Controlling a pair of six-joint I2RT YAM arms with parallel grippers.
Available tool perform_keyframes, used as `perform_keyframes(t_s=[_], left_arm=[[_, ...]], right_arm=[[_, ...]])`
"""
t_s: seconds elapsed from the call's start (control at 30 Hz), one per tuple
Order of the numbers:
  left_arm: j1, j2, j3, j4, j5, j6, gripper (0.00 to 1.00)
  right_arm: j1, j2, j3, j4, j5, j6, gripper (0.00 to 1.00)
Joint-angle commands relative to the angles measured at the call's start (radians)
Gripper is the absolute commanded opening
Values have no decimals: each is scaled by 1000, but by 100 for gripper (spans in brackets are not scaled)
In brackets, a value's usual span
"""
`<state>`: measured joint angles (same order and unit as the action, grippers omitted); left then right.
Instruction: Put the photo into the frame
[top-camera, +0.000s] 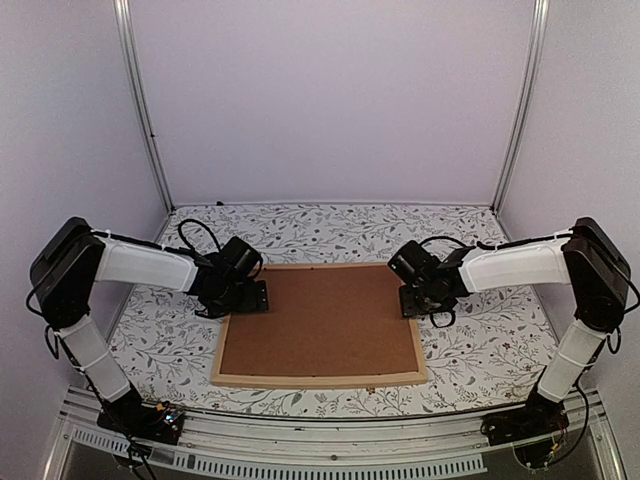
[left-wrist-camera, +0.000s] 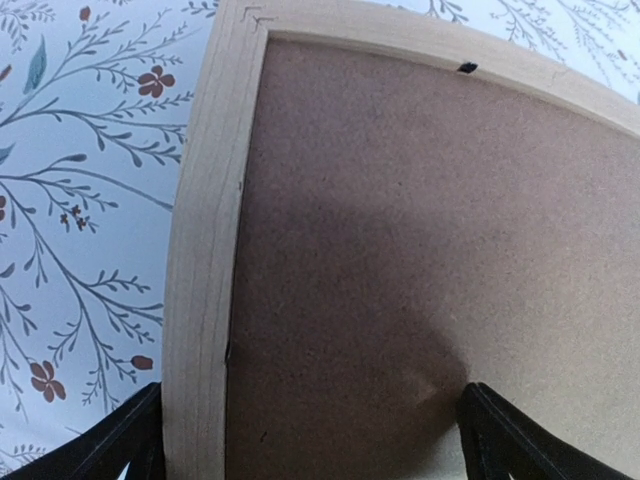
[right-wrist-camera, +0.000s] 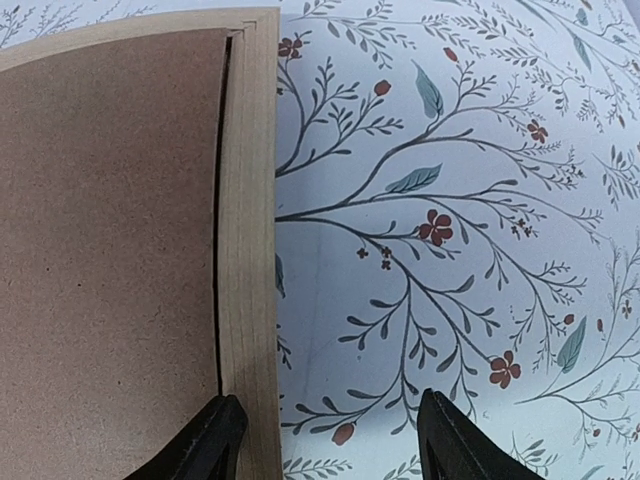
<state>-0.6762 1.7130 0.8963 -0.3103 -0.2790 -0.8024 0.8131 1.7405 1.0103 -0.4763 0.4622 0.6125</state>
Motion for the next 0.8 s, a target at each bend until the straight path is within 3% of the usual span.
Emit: perform_keyframes(t_s=[0.0, 0.77], left_arm=[[-102, 1, 18, 14, 190, 31, 100], [-62, -15, 41, -31, 153, 43, 99]], right_arm=[[47, -31, -31, 110, -435, -38, 65], [11, -298, -208, 44, -398, 4, 72]])
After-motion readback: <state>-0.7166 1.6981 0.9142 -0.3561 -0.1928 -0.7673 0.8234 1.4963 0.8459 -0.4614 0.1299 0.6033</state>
